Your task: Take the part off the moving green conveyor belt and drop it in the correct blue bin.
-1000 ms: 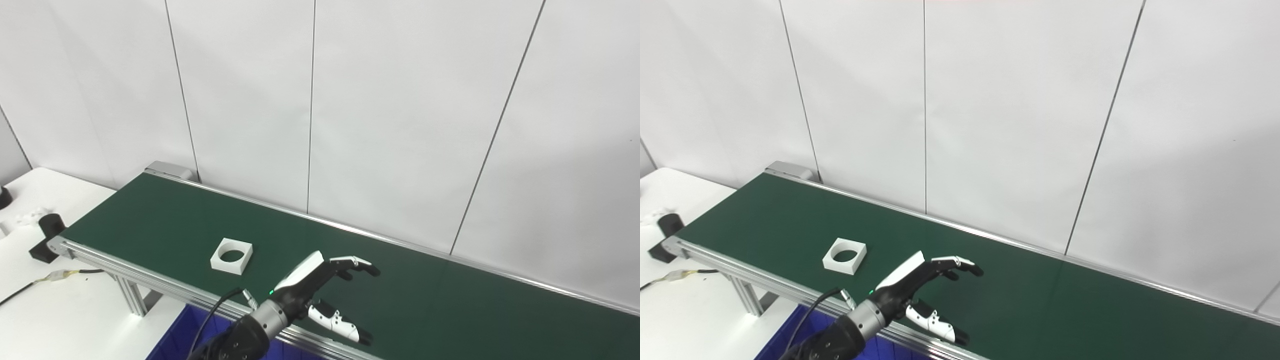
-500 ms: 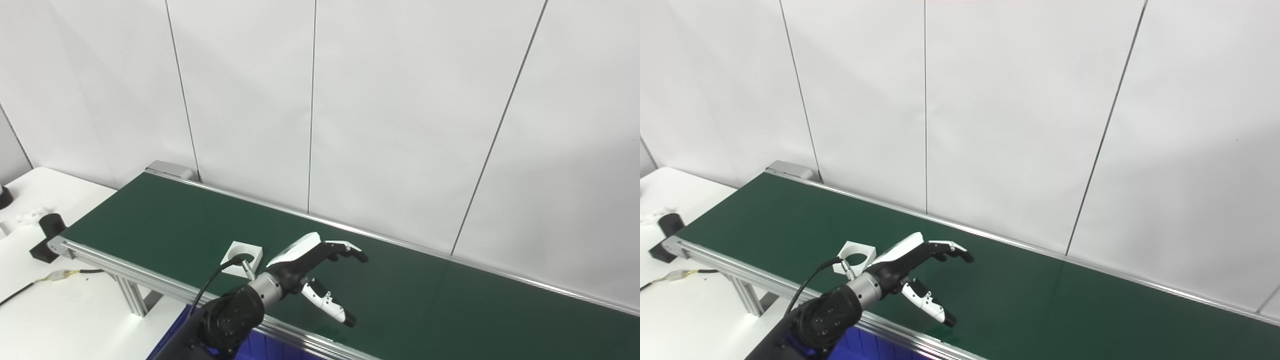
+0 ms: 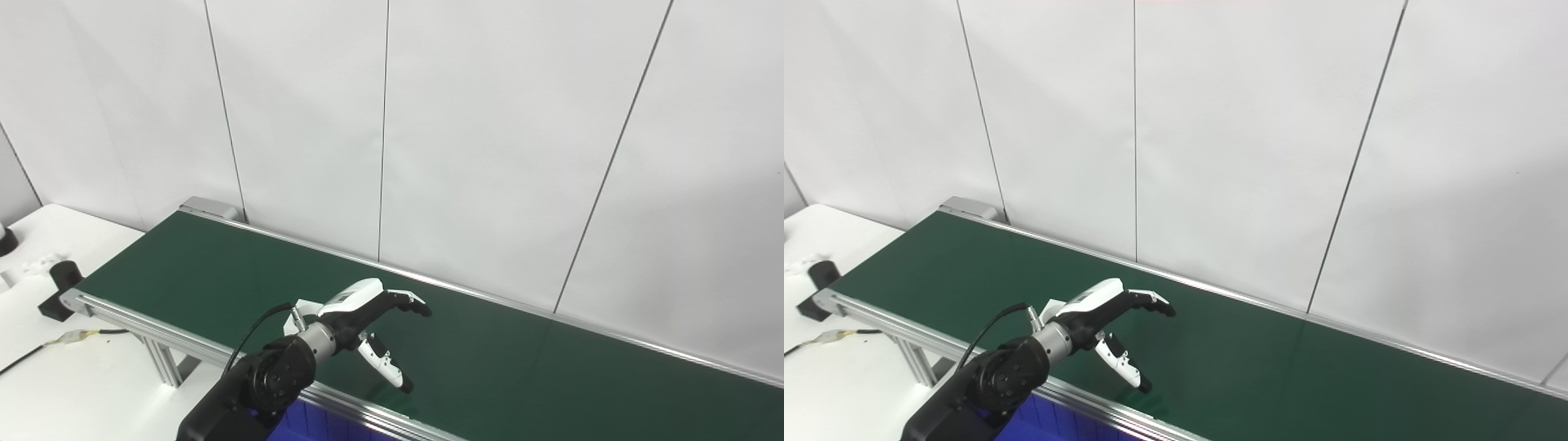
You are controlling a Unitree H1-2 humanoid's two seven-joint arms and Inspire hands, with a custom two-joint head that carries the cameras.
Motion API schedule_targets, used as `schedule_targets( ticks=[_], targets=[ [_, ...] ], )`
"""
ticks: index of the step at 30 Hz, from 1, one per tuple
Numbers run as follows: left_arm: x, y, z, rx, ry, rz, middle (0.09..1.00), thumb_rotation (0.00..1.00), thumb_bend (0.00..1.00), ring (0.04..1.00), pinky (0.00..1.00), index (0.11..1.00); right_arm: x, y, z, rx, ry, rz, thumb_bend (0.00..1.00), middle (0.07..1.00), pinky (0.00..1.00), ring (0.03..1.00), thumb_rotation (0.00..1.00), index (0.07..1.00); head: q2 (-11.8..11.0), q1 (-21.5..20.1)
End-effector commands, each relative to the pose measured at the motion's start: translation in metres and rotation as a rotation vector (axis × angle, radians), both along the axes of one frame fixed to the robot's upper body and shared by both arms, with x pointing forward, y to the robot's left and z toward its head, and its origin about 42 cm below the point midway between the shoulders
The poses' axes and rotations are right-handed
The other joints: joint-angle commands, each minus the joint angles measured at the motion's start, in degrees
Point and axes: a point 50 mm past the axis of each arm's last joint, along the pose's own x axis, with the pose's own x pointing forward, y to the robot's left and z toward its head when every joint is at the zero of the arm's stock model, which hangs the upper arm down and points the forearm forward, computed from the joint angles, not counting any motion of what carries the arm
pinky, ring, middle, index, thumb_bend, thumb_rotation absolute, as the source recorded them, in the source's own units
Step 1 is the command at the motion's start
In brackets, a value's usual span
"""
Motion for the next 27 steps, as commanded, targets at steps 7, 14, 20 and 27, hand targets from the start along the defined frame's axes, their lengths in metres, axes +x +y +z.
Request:
schedule_targets(
  ticks=[7,14,20,27],
  targets=[
    [0.012,0.026,0.019,0.087,-0.074,0.065,0.851,0.17,0.97,0.865,0.9,0.807,0.003,0.002,0.01,0.023,-0.078,0.015,0.63,0.831,0.68,0.781,0.54,0.891,0.35,-0.78],
    [0.013,0.039,0.014,0.147,-0.071,0.109,0.867,0.14,0.97,0.886,0.92,0.822,0.002,0.002,0.011,0.027,-0.082,0.015,0.65,0.83,0.68,0.78,0.57,0.889,1.16,-2.09],
    [0.013,0.043,0.008,0.148,-0.062,0.126,0.872,0.13,0.97,0.888,0.93,0.824,0.0,0.001,0.012,0.03,-0.083,0.016,0.66,0.825,0.68,0.775,0.55,0.882,1.84,-4.22],
    [0.015,0.04,-0.001,0.148,-0.055,0.124,0.878,0.12,0.96,0.884,0.91,0.832,-0.002,0.001,0.013,0.035,-0.083,0.014,0.68,0.818,0.67,0.769,0.55,0.872,2.34,-5.48]
  ],
)
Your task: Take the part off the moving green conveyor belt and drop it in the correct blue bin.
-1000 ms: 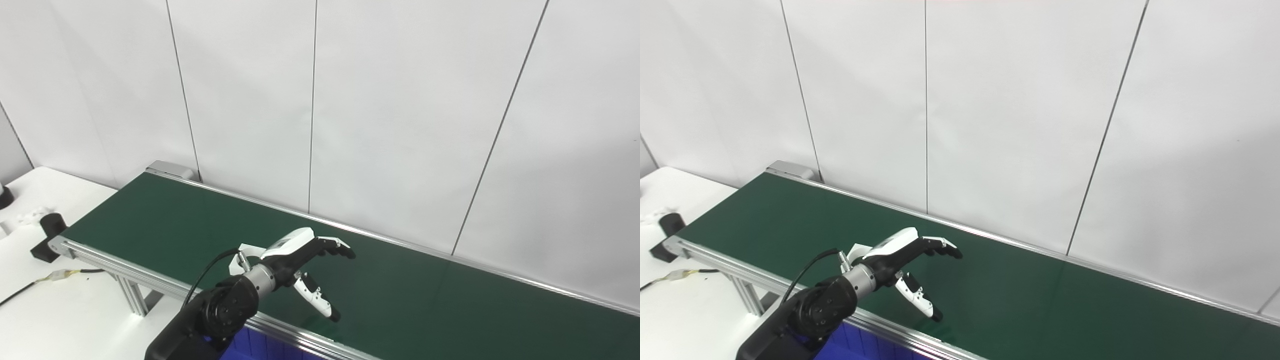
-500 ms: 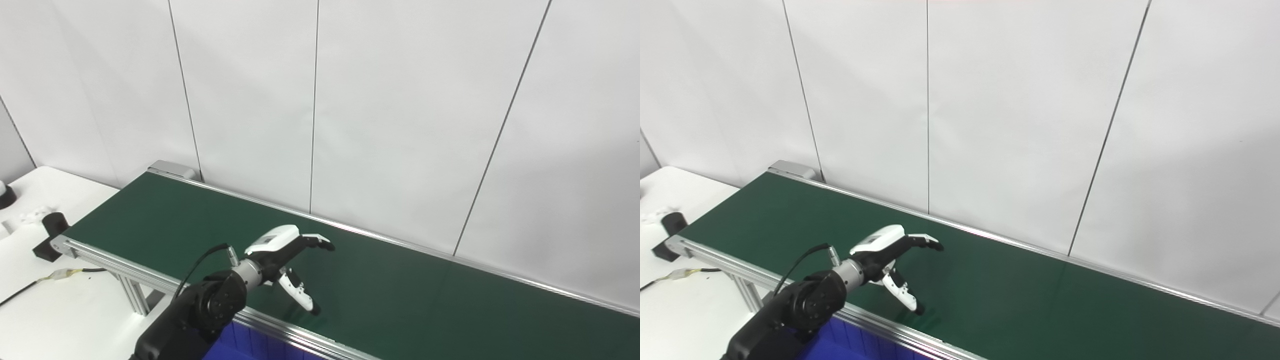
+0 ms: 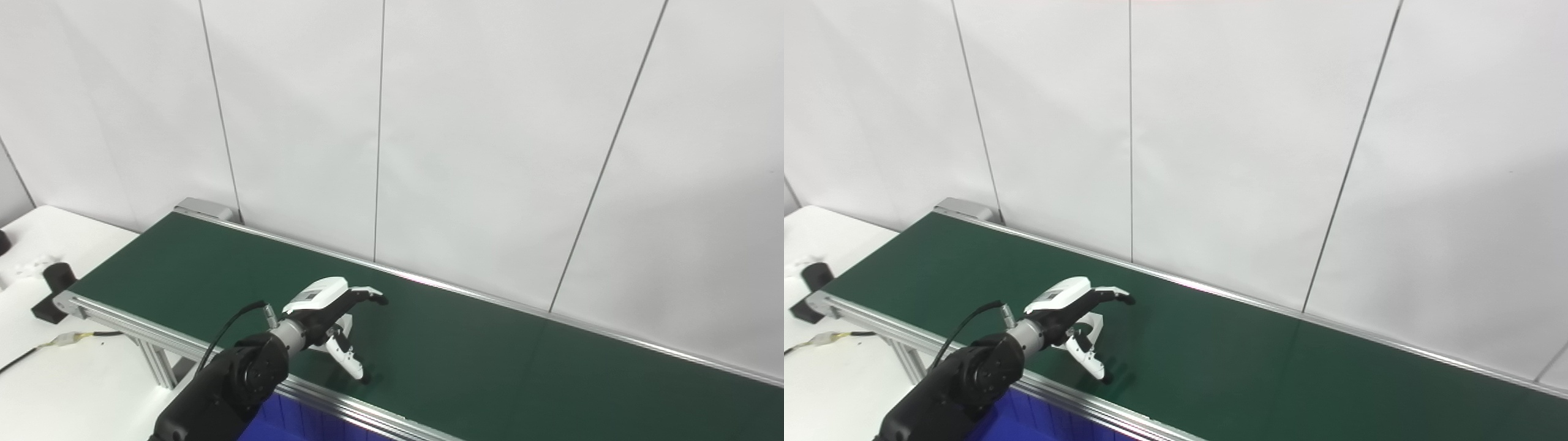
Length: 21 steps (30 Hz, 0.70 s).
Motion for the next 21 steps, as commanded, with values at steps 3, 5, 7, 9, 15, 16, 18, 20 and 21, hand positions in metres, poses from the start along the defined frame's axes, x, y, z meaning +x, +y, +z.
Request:
schedule_targets(
  ticks=[3,5,7,9,15,16,18,20,21],
  targets=[
    [0.009,-0.001,0.014,0.029,-0.095,0.002,0.869,0.11,0.96,0.878,0.92,0.826,0.003,0.001,0.013,0.035,-0.085,0.012,0.69,0.82,0.68,0.771,0.54,0.875,0.09,-0.15],
    [0.009,-0.003,0.012,0.039,-0.095,0.011,0.873,0.11,0.96,0.88,0.92,0.828,0.002,0.0,0.013,0.033,-0.087,0.012,0.69,0.818,0.67,0.768,0.53,0.874,0.21,-0.27],
    [0.011,-0.006,0.008,0.055,-0.095,0.021,0.883,0.12,0.95,0.886,0.92,0.835,0.002,0.0,0.014,0.027,-0.091,0.013,0.7,0.815,0.66,0.765,0.55,0.872,0.31,-0.4],
    [0.013,-0.01,0.006,0.074,-0.092,0.028,0.89,0.13,0.95,0.893,0.92,0.842,0.002,0.0,0.014,0.023,-0.093,0.014,0.71,0.815,0.66,0.765,0.57,0.871,0.38,-0.45],
    [0.023,-0.019,-0.003,0.106,-0.087,0.036,0.89,0.13,0.95,0.891,0.92,0.845,0.0,-0.001,0.015,0.022,-0.095,0.014,0.71,0.816,0.66,0.766,0.56,0.874,0.52,-0.84],
    [0.025,-0.02,-0.004,0.11,-0.087,0.04,0.89,0.12,0.95,0.891,0.92,0.845,0.0,-0.001,0.015,0.025,-0.094,0.013,0.71,0.816,0.66,0.765,0.56,0.874,0.56,-0.93],
    [0.03,-0.022,-0.007,0.119,-0.081,0.046,0.89,0.12,0.94,0.892,0.91,0.847,0.0,-0.001,0.015,0.027,-0.094,0.014,0.71,0.816,0.67,0.767,0.55,0.872,0.56,-1.0],
    [0.033,-0.023,-0.008,0.129,-0.075,0.05,0.893,0.11,0.95,0.895,0.92,0.85,-0.001,-0.001,0.015,0.025,-0.094,0.016,0.71,0.817,0.67,0.768,0.55,0.874,0.56,-1.08],
    [0.036,-0.025,-0.01,0.136,-0.073,0.052,0.893,0.11,0.95,0.896,0.92,0.851,-0.001,-0.002,0.015,0.026,-0.093,0.016,0.7,0.817,0.67,0.769,0.55,0.875,0.55,-1.2]
  ],
)
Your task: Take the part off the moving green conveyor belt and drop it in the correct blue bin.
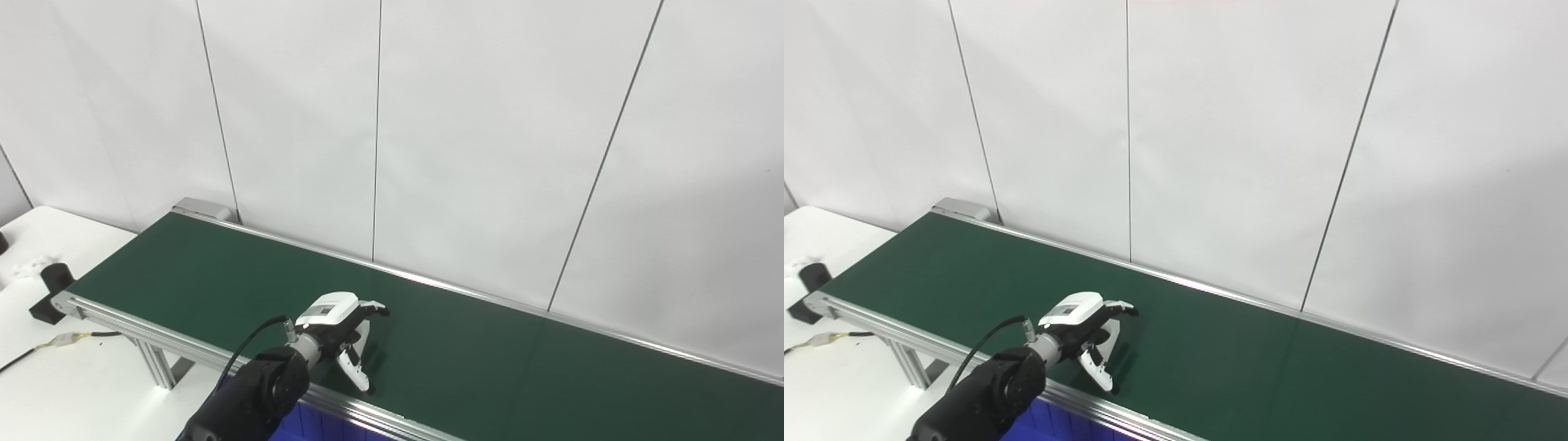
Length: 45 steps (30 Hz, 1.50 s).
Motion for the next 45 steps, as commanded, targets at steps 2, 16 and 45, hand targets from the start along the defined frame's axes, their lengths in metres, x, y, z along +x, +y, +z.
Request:
schedule_targets(
  ticks=[2,16,45],
  targets=[
    [0.02,-0.005,0.021,0.029,-0.094,0.008,0.896,0.1,0.95,0.883,0.92,0.852,0.002,0.0,0.01,0.024,-0.075,0.016,0.72,0.82,0.67,0.771,0.55,0.875,0.06,-0.26],
    [0.033,-0.012,0.02,0.061,-0.076,0.018,0.909,0.12,0.95,0.915,0.95,0.861,0.0,0.0,0.01,0.025,-0.075,0.018,0.71,0.816,0.67,0.769,0.55,0.876,0.24,-0.81],
    [0.047,-0.02,-0.028,0.163,0.099,-0.001,0.888,0.03,0.93,0.897,0.96,0.854,-0.007,0.001,0.014,0.024,-0.088,0.028,0.71,0.814,0.67,0.772,0.53,0.872,1.49,-2.57]
  ],
)
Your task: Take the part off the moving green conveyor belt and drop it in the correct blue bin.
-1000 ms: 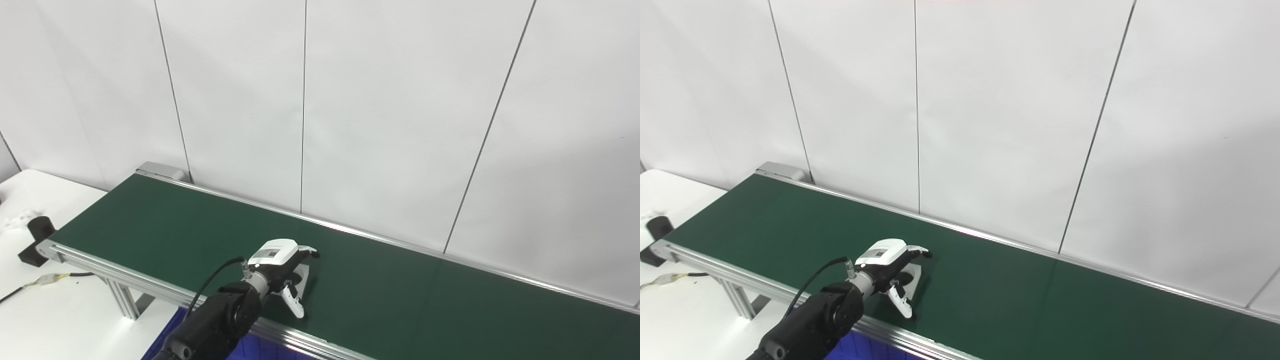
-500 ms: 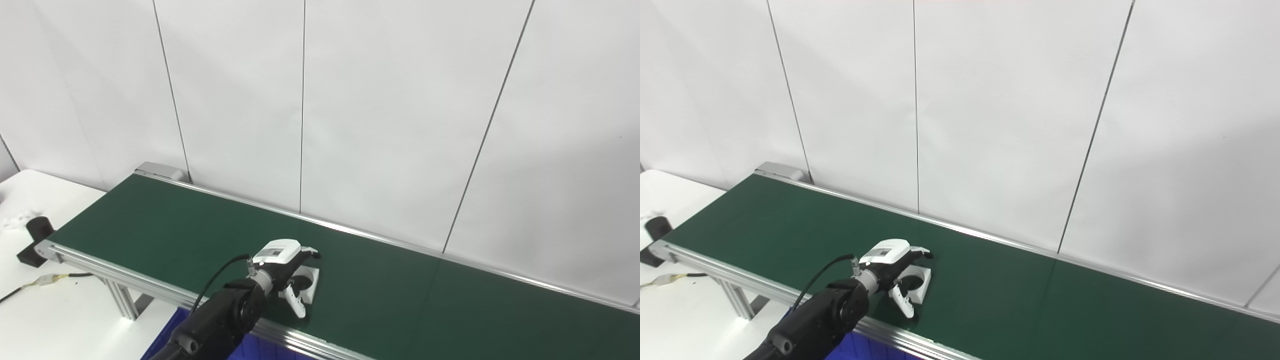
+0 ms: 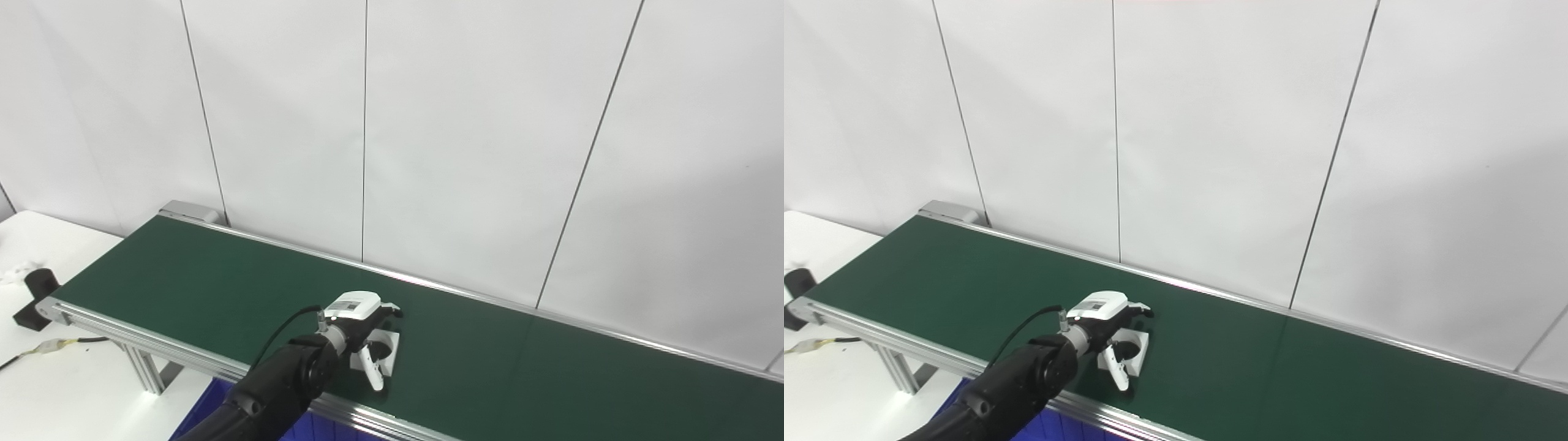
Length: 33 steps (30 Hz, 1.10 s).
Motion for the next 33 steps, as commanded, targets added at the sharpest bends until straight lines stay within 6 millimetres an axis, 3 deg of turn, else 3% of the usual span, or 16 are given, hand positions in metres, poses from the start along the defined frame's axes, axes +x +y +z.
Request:
schedule_targets(
  ticks=[1,6,10,17,18,20,21,23,28,33],
  targets=[
    [-0.001,0.011,-0.011,0.059,0.018,0.029,0.879,0.03,0.92,0.89,0.96,0.846,0.003,0.002,0.012,0.024,-0.085,0.023,0.71,0.814,0.67,0.771,0.53,0.872,0.11,-0.08],
    [0.001,0.009,-0.017,0.072,0.014,0.009,0.827,0.01,0.9,0.854,0.96,0.782,0.001,0.003,0.013,0.03,-0.086,0.021,0.72,0.814,0.67,0.773,0.54,0.873,0.44,-0.4],
    [0.002,0.009,-0.018,0.088,0.025,-0.013,0.669,0.0,0.88,0.757,0.93,0.653,0.0,0.003,0.013,0.034,-0.085,0.021,0.71,0.819,0.68,0.779,0.53,0.877,0.68,-0.51],
    [0.0,0.014,-0.016,0.115,0.046,-0.022,0.651,0.0,0.87,0.729,0.92,0.6,0.0,0.003,0.014,0.034,-0.089,0.024,0.71,0.821,0.68,0.781,0.53,0.881,1.12,-0.74],
    [-0.002,0.016,-0.016,0.115,0.049,-0.022,0.631,0.02,0.7,0.72,0.92,0.547,0.0,0.003,0.015,0.034,-0.09,0.024,0.71,0.82,0.68,0.78,0.52,0.88,1.24,-0.77],
    [-0.003,0.019,-0.016,0.105,0.055,-0.019,0.618,0.04,0.59,0.714,0.92,0.515,0.0,0.003,0.015,0.035,-0.091,0.024,0.71,0.82,0.68,0.779,0.52,0.88,1.35,-0.82],
    [-0.004,0.02,-0.016,0.098,0.057,-0.018,0.495,0.01,0.54,0.683,0.92,0.529,0.001,0.003,0.015,0.035,-0.091,0.024,0.71,0.819,0.68,0.777,0.52,0.881,1.37,-0.82],
    [-0.007,0.023,-0.015,0.068,0.057,-0.013,0.449,0.0,0.52,0.627,0.88,0.539,0.001,0.002,0.016,0.033,-0.093,0.023,0.7,0.816,0.68,0.772,0.51,0.878,1.5,-0.94],
    [-0.01,0.026,-0.015,-0.004,0.075,-0.003,0.441,0.0,0.52,0.583,0.78,0.526,0.0,0.002,0.017,0.027,-0.099,0.024,0.7,0.816,0.67,0.769,0.52,0.879,1.67,-1.07],
    [-0.012,0.026,-0.014,-0.049,0.073,-0.002,0.449,0.0,0.52,0.561,0.76,0.526,-0.001,0.002,0.017,0.028,-0.095,0.024,0.7,0.82,0.68,0.778,0.52,0.882,1.8,-1.27]
  ],
)
